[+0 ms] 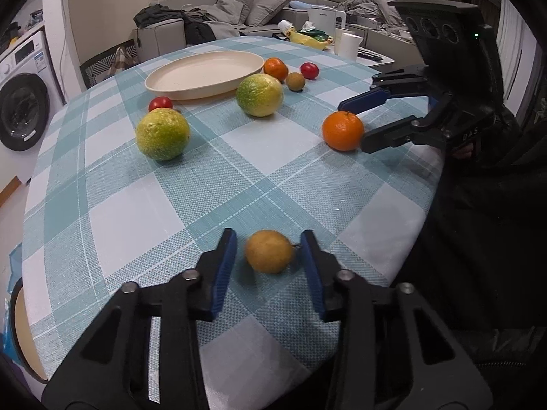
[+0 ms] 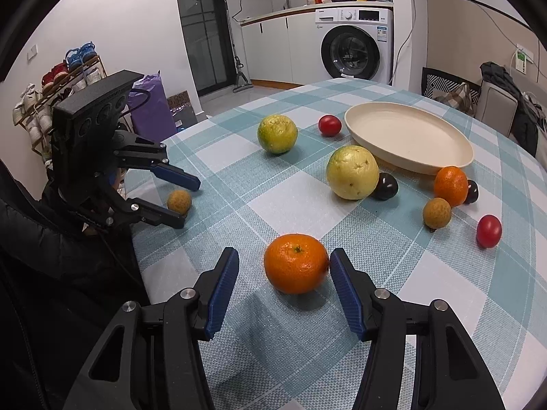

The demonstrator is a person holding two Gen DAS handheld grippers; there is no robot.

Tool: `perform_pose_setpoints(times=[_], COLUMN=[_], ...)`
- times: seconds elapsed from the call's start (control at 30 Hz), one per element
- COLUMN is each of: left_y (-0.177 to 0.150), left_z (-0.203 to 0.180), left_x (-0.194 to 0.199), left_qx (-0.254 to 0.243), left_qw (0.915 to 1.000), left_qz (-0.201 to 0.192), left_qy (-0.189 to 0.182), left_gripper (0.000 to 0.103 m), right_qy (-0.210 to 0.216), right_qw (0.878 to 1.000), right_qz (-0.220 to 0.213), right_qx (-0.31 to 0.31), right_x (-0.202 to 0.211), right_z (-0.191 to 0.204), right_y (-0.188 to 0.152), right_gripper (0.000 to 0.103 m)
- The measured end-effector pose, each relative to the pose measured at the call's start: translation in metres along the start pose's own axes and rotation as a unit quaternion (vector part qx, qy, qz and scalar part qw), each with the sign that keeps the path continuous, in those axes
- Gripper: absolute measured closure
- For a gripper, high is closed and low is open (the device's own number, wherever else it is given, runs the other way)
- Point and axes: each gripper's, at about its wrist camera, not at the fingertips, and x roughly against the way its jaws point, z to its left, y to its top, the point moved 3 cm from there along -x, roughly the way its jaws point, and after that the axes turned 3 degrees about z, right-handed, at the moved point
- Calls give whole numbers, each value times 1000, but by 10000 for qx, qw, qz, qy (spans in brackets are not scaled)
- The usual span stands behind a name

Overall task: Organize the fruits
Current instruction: 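Grasp the small brown fruit with the left gripper while the right gripper grasps the orange, then carry the brown fruit and orange toward the cream plate with both grippers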

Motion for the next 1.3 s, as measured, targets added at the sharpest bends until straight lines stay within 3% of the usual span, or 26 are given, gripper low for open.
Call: perform_pose_setpoints(times=[0.27, 0.57, 1.3], left_y=[0, 0, 14], left_z=[0, -1, 21], left_x=[-1, 0, 9], left_qx=[18, 48, 481], left_qw=[10000, 10000, 9976], left_qz=[-6, -21, -442], left_qy=[-57, -68, 227], left_gripper=[75, 75, 78], right_qy=[-79, -271, -403], right_qw=[9999, 9993, 9992], right_qz=[84, 251, 22], right_qx=[-2, -8, -62], right_x=[-5, -16, -5], right_z=[-1, -5, -10], right_y=[-1, -1, -1], right_gripper=[45, 60, 62])
